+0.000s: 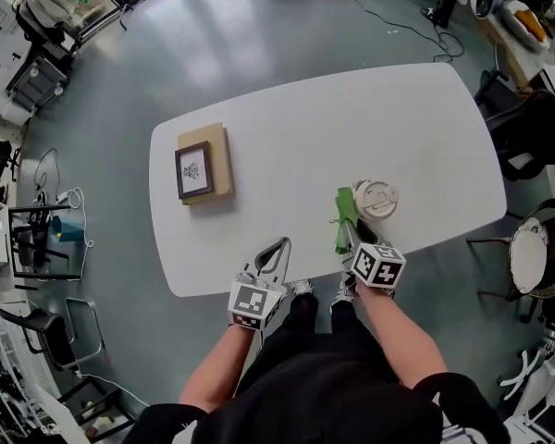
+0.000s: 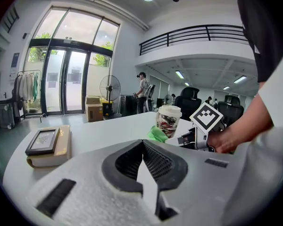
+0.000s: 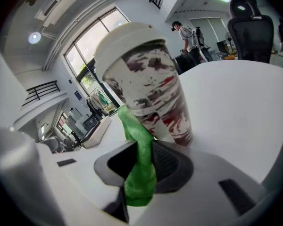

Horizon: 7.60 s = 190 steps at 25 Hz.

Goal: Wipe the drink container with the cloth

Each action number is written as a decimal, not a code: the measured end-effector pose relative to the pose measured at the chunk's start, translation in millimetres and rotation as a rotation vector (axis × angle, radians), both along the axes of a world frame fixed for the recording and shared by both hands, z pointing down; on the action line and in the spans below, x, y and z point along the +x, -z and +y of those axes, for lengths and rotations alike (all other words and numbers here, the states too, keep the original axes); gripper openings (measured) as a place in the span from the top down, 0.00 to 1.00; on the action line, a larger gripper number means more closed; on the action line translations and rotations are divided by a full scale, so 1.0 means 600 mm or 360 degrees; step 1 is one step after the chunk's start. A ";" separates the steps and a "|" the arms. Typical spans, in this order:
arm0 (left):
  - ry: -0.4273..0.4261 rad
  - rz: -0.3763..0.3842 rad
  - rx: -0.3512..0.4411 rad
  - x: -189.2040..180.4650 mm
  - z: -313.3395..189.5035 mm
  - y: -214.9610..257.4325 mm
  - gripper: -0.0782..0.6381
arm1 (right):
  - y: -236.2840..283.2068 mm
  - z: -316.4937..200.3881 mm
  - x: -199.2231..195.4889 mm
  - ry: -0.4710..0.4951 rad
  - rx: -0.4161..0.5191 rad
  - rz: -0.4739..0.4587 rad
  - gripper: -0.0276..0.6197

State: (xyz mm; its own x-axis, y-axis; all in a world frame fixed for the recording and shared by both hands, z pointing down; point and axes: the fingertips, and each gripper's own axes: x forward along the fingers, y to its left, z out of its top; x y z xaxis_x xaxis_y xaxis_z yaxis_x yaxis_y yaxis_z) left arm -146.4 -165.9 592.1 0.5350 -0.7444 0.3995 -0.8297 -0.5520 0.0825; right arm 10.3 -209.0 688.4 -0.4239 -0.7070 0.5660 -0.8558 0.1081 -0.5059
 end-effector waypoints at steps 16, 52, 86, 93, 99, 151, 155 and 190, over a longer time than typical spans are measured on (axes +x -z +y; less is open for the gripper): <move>-0.0038 0.0024 0.0057 -0.025 0.003 0.007 0.87 | -0.033 0.007 -0.018 -0.0009 -0.0136 0.0017 0.80; 0.0151 -0.0001 0.0089 0.117 0.099 0.033 0.87 | 0.150 0.062 0.059 0.1489 0.1469 0.1759 0.78; 0.0359 -0.0057 0.0109 0.125 0.104 0.041 0.87 | -0.068 0.054 0.055 0.1905 0.1035 0.1781 0.78; 0.0369 -0.0059 0.0095 0.139 0.109 0.028 0.87 | 0.016 0.084 0.059 0.1817 0.1311 0.1677 0.77; 0.0417 0.0052 0.0062 0.160 0.112 0.030 0.87 | 0.147 0.111 0.076 0.1567 0.1432 0.1289 0.78; 0.0424 0.0003 -0.0022 0.170 0.116 -0.002 0.87 | 0.003 -0.053 0.157 0.0589 -0.0368 -0.0253 0.80; 0.0402 0.0015 -0.0028 0.166 0.123 -0.014 0.87 | -0.014 -0.054 0.156 0.0698 -0.0332 0.0052 0.79; 0.0349 -0.0012 0.0224 0.223 0.096 0.095 0.87 | 0.329 0.042 0.214 0.0698 0.0982 0.0490 0.79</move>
State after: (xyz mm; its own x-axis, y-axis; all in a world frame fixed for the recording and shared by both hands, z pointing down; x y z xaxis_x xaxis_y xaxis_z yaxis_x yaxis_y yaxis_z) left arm -12.5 -108.2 534.9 0.3524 -0.8907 0.2872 -0.9310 -0.3648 0.0112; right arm 138.9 -183.9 491.2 -0.6234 -0.7355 0.2653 -0.7620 0.6476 0.0051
